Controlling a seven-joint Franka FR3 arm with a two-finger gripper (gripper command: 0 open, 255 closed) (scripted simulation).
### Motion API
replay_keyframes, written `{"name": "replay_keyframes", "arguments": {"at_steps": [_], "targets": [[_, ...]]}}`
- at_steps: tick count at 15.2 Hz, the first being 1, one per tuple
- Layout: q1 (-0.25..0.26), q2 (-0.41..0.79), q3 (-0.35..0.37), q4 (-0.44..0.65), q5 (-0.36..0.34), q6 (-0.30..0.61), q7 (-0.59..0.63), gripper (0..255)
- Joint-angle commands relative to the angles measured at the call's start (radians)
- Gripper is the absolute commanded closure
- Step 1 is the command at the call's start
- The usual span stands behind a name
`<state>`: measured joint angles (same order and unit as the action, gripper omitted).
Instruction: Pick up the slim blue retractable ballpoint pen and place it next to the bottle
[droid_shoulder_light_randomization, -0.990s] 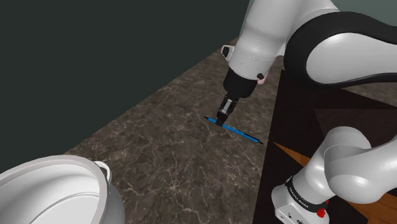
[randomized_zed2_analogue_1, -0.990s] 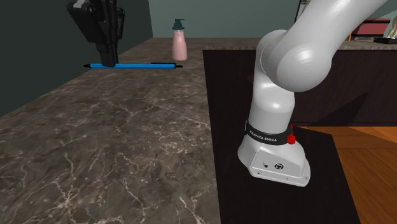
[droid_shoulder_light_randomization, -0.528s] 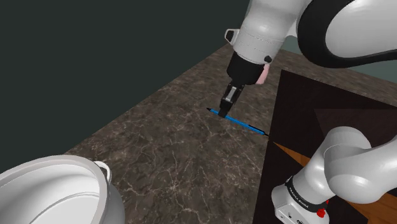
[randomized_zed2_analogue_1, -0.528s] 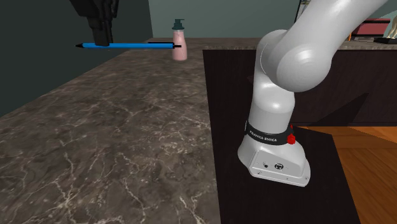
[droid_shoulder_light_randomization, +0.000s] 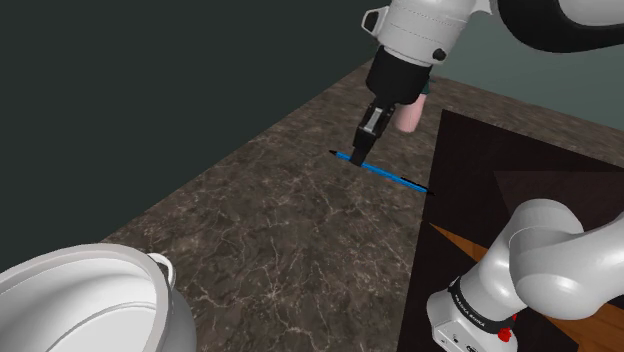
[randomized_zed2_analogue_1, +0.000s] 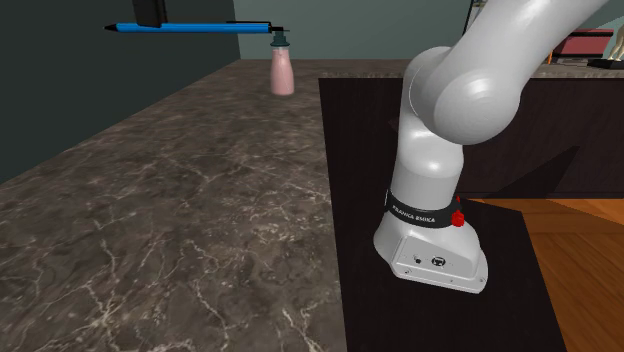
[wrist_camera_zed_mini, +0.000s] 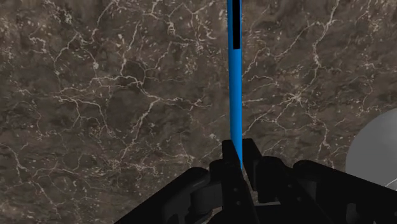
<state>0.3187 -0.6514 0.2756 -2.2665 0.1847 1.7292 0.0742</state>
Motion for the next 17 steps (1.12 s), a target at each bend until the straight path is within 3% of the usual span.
{"name": "replay_keyframes", "arguments": {"at_steps": [1, 9, 17], "targets": [[-0.001, 0.004, -0.002, 0.03, -0.002, -0.026, 0.003, 255], [-0.008, 0.031, -0.011, 0.155, -0.014, -0.124, 0.01, 255], [-0.058, 0.009, -0.179, 0.12, -0.091, -0.131, -0.185, 255]]}}
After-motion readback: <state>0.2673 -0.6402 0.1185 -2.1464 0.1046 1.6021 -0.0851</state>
